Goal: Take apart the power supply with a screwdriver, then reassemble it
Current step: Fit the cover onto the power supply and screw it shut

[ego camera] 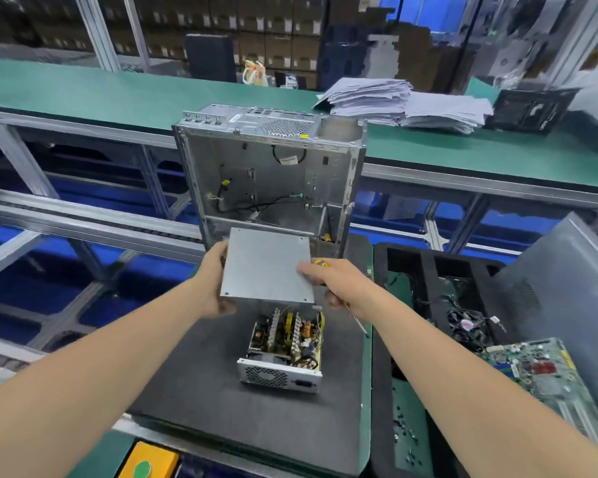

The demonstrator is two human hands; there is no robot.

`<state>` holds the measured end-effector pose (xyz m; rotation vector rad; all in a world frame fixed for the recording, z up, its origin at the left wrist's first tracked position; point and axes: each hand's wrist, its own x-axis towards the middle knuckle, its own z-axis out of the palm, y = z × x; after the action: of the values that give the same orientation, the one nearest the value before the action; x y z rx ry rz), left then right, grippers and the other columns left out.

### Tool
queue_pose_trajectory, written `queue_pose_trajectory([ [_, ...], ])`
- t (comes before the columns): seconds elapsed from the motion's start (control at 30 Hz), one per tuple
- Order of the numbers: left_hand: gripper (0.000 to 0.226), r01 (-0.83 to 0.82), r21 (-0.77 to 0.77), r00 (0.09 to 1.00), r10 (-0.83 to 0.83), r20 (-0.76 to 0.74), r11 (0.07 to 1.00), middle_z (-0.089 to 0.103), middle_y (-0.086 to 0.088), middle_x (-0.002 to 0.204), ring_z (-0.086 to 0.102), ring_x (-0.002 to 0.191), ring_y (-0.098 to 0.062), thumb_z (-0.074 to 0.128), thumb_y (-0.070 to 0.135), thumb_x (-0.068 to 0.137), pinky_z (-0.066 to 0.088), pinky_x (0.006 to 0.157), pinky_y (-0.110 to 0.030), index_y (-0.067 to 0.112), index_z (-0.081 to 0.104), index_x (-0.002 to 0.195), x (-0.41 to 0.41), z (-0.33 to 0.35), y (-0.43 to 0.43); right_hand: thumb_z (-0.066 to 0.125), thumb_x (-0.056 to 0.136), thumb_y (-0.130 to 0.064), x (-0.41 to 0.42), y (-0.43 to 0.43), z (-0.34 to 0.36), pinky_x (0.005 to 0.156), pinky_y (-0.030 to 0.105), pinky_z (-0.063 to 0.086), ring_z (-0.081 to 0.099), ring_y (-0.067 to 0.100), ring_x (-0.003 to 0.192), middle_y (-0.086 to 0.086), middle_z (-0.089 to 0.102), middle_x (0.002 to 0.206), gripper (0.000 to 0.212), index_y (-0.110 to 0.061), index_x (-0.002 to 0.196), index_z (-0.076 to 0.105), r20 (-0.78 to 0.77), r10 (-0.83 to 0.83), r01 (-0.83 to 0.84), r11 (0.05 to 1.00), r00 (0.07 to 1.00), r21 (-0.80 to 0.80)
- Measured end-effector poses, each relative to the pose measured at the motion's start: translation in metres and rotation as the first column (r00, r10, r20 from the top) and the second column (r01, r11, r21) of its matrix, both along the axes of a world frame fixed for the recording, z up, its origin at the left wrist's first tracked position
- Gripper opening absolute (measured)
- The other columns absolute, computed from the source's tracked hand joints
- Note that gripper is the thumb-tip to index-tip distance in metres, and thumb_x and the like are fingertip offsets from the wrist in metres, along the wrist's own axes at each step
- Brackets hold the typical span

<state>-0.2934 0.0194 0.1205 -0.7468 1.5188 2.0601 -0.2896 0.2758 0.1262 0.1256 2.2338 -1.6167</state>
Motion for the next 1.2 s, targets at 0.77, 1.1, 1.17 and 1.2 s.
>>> queue_pose_trajectory([
  [0.77,0.081,0.388,-0.186,0.91,-0.407,-0.077,0.903,0.057,-0.003,0.117,0.045,0.103,-0.025,0.069,0.078,0.078,0.038,0.09,-0.035,0.015,0.069,0.13,0.023,-0.058,0.002,0.096,0.054,-0.064,0.073,0.028,-0.04,0.04,0.022,0.027,0.025,0.011,0.046,-0.003,0.071,0.068,0.093,-0.056,0.138,0.058,0.313,-0.116,0.153,0.984,0.943,-0.094],
  [1.1,0.084,0.399,-0.203,0.898,-0.426,-0.112,0.894,0.077,-0.012,0.116,0.072,0.091,-0.027,0.068,0.085,0.066,0.057,0.066,-0.031,0.024,0.072,0.124,0.034,-0.068,0.001,0.095,0.056,-0.061,0.093,0.016,-0.047,0.043,0.022,0.024,0.021,0.013,0.051,-0.006,0.063,0.066,0.078,-0.052,0.128,0.068,0.287,-0.204,0.24,0.966,0.936,-0.094],
  [1.17,0.083,0.423,-0.214,0.884,-0.453,-0.113,0.88,0.077,-0.01,0.117,0.074,0.104,-0.032,0.068,0.085,0.068,0.061,0.08,-0.037,0.024,0.073,0.123,0.032,-0.073,0.001,0.096,0.056,-0.061,0.094,0.016,-0.049,0.044,0.022,0.024,0.022,0.013,0.05,-0.003,0.064,0.074,0.078,-0.051,0.129,0.069,0.285,-0.226,0.258,0.963,0.931,-0.076],
  [1.2,0.082,0.43,-0.222,0.88,-0.461,-0.113,0.875,0.077,-0.01,0.118,0.072,0.113,-0.033,0.067,0.085,0.069,0.061,0.091,-0.042,0.023,0.073,0.123,0.031,-0.076,0.001,0.096,0.056,-0.061,0.094,0.016,-0.05,0.043,0.022,0.025,0.023,0.013,0.05,-0.004,0.063,0.072,0.078,-0.05,0.128,0.069,0.289,-0.231,0.263,0.962,0.929,-0.077],
])
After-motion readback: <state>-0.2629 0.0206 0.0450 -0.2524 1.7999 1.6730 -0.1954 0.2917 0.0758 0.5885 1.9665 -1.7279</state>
